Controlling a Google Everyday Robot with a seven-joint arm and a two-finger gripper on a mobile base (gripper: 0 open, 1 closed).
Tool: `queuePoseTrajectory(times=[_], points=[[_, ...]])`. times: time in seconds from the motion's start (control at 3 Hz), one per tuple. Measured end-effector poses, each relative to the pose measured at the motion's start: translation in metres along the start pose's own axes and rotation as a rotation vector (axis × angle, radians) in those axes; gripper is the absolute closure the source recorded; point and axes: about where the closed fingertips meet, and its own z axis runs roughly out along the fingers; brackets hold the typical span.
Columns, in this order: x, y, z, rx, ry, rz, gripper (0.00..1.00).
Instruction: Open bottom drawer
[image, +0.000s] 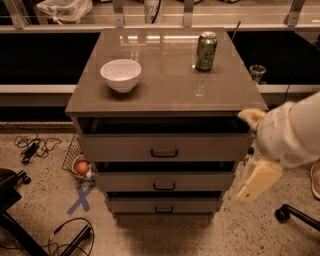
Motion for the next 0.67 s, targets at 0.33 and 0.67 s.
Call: queuePoseTrajectory(times=[0.33, 0.67], points=[[0.009, 0.040, 0.064, -0.036, -0.123, 0.011, 0.00], [0.009, 0.059, 0.116, -0.004, -0.239, 0.031, 0.00]])
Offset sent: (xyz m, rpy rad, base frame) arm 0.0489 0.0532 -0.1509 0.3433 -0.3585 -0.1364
